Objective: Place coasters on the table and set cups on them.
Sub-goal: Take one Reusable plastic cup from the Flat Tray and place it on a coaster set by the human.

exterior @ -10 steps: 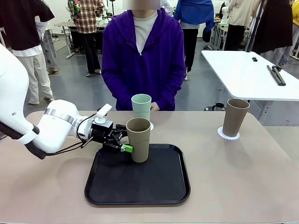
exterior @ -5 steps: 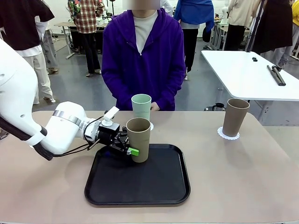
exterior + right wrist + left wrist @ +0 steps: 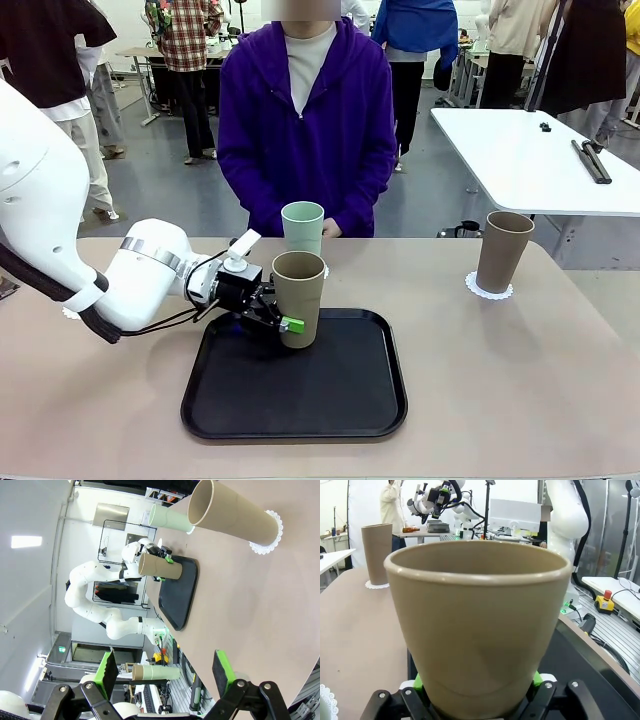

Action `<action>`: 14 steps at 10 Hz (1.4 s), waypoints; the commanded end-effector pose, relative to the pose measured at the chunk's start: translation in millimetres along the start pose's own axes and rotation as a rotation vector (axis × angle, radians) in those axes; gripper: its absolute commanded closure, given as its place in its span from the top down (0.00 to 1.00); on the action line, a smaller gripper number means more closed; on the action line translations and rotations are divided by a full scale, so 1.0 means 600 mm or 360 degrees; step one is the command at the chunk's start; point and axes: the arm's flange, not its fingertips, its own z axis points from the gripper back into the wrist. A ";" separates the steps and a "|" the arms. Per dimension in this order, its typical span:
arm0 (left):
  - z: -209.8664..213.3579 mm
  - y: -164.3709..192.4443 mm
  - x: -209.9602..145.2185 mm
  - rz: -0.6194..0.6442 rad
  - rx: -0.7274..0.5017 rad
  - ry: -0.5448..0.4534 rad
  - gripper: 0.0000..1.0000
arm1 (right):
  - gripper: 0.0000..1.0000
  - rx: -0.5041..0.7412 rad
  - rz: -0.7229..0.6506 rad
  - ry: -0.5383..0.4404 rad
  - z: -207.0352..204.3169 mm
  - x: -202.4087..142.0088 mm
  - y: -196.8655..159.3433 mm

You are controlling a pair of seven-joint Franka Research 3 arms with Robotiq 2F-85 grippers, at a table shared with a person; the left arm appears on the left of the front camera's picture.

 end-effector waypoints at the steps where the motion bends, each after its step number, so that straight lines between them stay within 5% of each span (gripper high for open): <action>1: 0.006 -0.015 0.010 -0.0048 -0.0004 0.0007 0.00 | 1.00 -0.0003 -0.0010 0.0002 0.001 0.003 0.001; 3: 0.012 -0.038 0.040 -0.0051 0.0005 0.0056 0.00 | 1.00 -0.0003 -0.0010 0.0002 0.001 0.003 0.001; 9: 0.021 -0.166 0.296 -0.0034 0.0150 0.0079 0.00 | 1.00 -0.0003 -0.0010 0.0002 0.001 0.003 0.001; 14: 0.030 -0.163 0.317 -0.0065 0.0103 0.0081 0.00 | 1.00 -0.0003 -0.0010 0.0002 0.001 0.003 0.001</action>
